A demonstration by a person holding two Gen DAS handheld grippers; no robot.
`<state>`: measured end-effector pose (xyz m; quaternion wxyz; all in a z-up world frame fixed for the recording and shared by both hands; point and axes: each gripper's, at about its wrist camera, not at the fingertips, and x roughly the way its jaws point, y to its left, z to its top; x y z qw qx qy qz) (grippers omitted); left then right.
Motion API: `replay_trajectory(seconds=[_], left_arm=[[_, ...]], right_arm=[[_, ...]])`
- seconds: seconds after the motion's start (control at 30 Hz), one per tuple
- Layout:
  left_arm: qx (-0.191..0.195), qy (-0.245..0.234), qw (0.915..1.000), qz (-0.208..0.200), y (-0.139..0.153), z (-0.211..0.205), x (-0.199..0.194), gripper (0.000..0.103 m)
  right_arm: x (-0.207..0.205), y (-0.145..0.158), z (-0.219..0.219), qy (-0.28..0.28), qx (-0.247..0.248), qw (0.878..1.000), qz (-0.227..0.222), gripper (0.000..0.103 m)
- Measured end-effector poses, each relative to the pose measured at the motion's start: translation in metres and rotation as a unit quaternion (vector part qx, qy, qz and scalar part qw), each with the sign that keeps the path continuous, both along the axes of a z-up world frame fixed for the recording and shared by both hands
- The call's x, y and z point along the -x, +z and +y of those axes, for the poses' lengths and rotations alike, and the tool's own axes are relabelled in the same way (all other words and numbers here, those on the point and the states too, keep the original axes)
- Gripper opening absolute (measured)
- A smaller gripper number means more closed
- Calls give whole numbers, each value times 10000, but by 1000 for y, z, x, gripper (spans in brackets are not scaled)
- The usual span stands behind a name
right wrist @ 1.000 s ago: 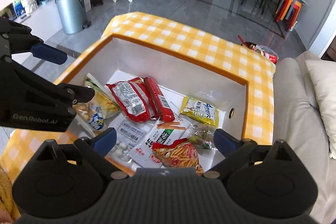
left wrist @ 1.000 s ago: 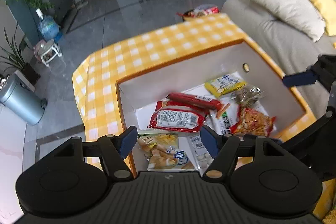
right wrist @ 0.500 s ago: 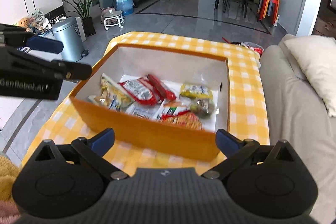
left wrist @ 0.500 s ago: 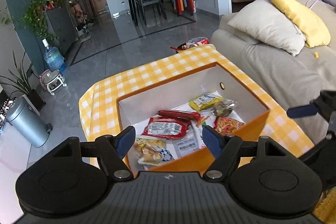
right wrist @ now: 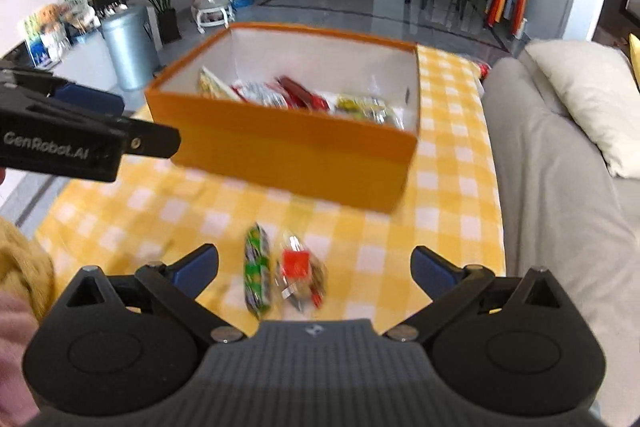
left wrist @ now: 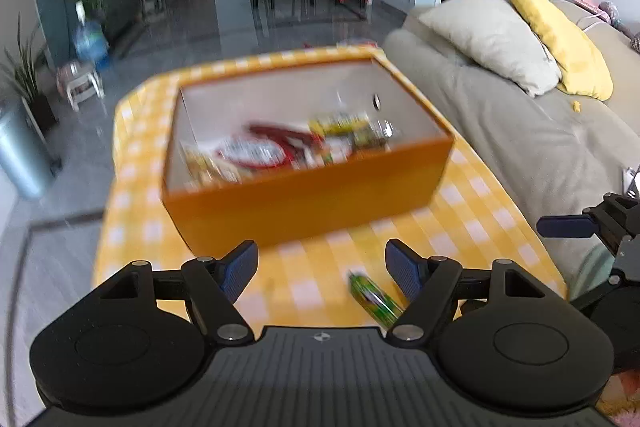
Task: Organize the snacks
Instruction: 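Withdraw both tools from the box toward the green sausage and candy bag, then grasp the green sausage stick with the left tool while the right tool grasps the clear red-label candy bag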
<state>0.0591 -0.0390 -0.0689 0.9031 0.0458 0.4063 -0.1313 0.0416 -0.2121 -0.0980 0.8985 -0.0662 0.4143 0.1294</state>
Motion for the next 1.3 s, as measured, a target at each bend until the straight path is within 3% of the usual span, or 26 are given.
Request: replay_trajectory(seconds=[0.27, 0.47, 0.63, 0.83, 1.13, 1.3], left_arm=[[143, 167, 9987, 460, -34, -12, 10, 83], [531, 379, 9942, 850, -49, -20, 0, 78], [630, 531, 9906, 1096, -60, -29, -10, 73], [420, 735, 9870, 1368, -80, -38, -25, 62], [498, 797, 9815, 1665, -97, -42, -39, 46], [354, 756, 9812, 1738, -101, -47, -43, 45]], right_arm=[[3, -17, -24, -387, 102, 9991, 138, 95], [-9, -25, -43, -785, -125, 9965, 258, 80], [-17, -35, -49, -942, -204, 9945, 404, 65], [-21, -43, -45, -828, -255, 9954, 409, 64], [-28, -52, -42, -674, -409, 9954, 543, 63], [-30, -56, -41, -683, -455, 9947, 612, 63]])
